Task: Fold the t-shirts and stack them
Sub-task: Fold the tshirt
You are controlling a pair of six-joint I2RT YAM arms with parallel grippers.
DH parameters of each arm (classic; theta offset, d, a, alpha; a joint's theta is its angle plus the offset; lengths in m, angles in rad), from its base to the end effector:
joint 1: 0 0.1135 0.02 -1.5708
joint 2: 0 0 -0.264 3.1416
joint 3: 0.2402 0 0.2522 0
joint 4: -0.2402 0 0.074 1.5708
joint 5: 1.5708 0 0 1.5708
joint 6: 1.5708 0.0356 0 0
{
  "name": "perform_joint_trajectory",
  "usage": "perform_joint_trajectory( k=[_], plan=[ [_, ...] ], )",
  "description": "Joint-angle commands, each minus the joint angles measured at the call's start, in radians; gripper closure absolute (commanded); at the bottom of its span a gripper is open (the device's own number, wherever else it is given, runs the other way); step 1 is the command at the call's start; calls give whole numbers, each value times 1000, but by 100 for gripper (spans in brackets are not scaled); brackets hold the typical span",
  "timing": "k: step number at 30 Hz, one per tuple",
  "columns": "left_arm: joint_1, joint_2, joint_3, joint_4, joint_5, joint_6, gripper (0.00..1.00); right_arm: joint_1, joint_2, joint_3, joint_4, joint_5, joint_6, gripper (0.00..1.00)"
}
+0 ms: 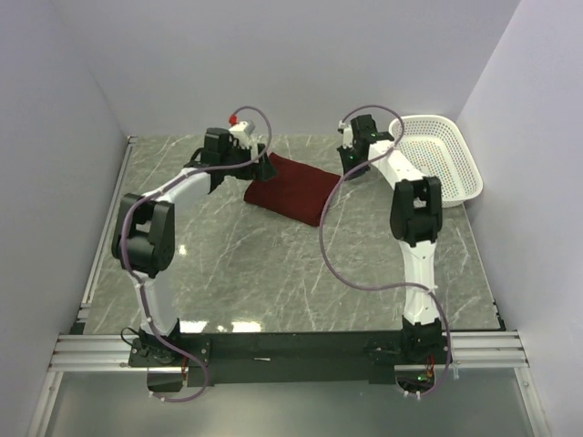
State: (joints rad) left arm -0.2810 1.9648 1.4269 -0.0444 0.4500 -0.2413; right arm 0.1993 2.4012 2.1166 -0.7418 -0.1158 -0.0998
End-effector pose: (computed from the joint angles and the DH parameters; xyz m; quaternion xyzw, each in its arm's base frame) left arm 0.4290 -0.1400 0.2250 0.1229 0.8559 -0.3091 0.3960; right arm 0.5123 0.1077 0.1868 -0.1586 0.9485 0.0690 0.2653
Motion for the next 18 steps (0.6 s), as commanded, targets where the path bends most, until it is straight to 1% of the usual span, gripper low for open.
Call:
perform_joint_trajectory(
  k=[1, 2, 3, 4, 5, 6, 7, 8, 9, 10, 11, 12, 13, 14, 15, 16, 17, 18],
  plan=[
    [51, -113, -48, 109, -9, -96, 1, -5, -241, -158, 103, -137, -75, 77],
    [61, -125, -69, 133, 12, -124, 1, -5, -314, -203, 143, -171, -86, 74],
    [81, -135, -92, 190, 33, -148, 1, -5, -353, -246, 163, -253, -109, 72],
    [88, -141, -117, 210, 58, -173, 1, -5, -387, -327, 179, -296, -121, 69],
    [88, -136, -111, 218, 105, -176, 1, -6, -442, -360, 194, -345, -133, 68],
    [89, -124, -94, 193, 125, -176, 1, -5, -462, -388, 193, -411, -167, 67],
    [89, -80, -38, 186, 165, -184, 5, -5, -479, -426, 185, -543, -191, 67],
    [89, -48, -1, 175, 253, -199, 7, -5, -497, -444, 174, -617, -208, 66],
    [88, -11, 85, 163, 300, -217, 15, -5, -501, -473, 176, -669, -209, 66],
    [85, 72, 127, 140, 337, -258, 21, -3, -498, -475, 179, -744, -195, 66],
    [83, 112, 168, 126, 364, -274, 25, 2, -463, -471, 173, -775, -177, 66],
    [75, 146, 234, 118, 403, -286, 32, 6, -435, -433, 159, -795, -141, 66],
    [71, 198, 251, 139, 411, -314, 34, 14, -403, -399, 130, -829, -133, 68],
    [66, 219, 268, 155, 421, -332, 36, 26, -334, -368, 74, -847, -130, 70],
    [60, 241, 295, 179, 449, -354, 41, 35, -306, -330, 61, -860, -105, 71],
    [62, 282, 312, 202, 455, -401, 45, 44, -269, -320, 65, -863, -78, 74],
    [60, 304, 329, 209, 455, -418, 47, 58, -255, -317, 91, -857, -30, 75],
    [57, 343, 363, 215, 458, -441, 50, 69, -243, -310, 100, -851, -5, 77]
  ],
)
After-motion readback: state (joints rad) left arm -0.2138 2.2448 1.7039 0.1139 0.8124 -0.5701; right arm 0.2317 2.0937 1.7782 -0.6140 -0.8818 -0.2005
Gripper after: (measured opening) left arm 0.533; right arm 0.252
